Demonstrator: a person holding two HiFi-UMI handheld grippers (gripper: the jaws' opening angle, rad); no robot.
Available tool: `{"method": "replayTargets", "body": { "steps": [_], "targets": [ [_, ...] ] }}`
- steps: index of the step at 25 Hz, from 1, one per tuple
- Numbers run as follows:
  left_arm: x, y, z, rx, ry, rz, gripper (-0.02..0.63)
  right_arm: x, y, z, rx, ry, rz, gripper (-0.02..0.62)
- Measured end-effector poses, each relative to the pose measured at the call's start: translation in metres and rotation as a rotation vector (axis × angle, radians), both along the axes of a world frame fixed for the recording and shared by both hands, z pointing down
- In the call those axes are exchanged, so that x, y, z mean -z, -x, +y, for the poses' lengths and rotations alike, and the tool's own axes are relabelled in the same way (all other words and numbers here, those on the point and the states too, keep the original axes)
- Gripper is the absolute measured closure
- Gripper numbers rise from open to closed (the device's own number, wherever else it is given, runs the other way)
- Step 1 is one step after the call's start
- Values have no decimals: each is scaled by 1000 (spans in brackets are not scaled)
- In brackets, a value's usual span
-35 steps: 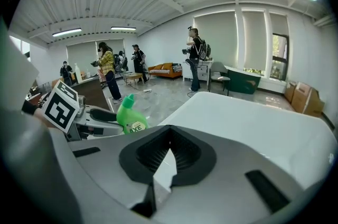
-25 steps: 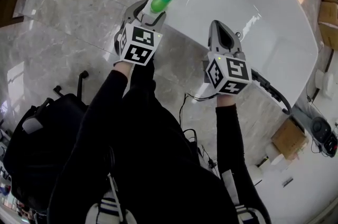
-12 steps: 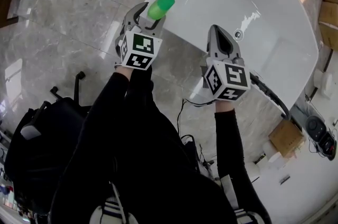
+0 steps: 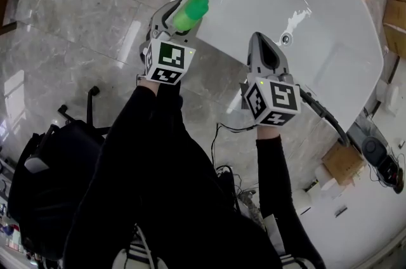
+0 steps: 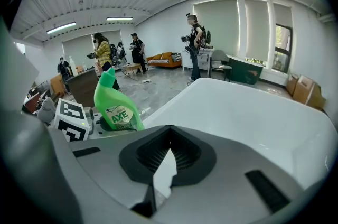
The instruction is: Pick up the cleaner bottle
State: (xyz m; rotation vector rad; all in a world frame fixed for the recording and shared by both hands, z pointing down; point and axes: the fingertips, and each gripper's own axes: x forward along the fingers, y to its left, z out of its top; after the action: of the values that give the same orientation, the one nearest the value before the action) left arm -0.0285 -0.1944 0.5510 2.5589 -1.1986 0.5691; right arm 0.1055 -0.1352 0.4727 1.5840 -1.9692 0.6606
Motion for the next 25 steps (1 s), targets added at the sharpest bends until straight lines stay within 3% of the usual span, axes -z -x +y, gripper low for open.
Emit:
{"method": "replayTargets", "body": {
  "steps": [13,25],
  "targets": [
    [3,-10,-8,-23,-90,24,351,-17,3,-4,-5,22,-1,594],
    [7,-16,-13,-46,-138,25,399,-21,0,-4,-17,26,-10,594]
  ]
}}
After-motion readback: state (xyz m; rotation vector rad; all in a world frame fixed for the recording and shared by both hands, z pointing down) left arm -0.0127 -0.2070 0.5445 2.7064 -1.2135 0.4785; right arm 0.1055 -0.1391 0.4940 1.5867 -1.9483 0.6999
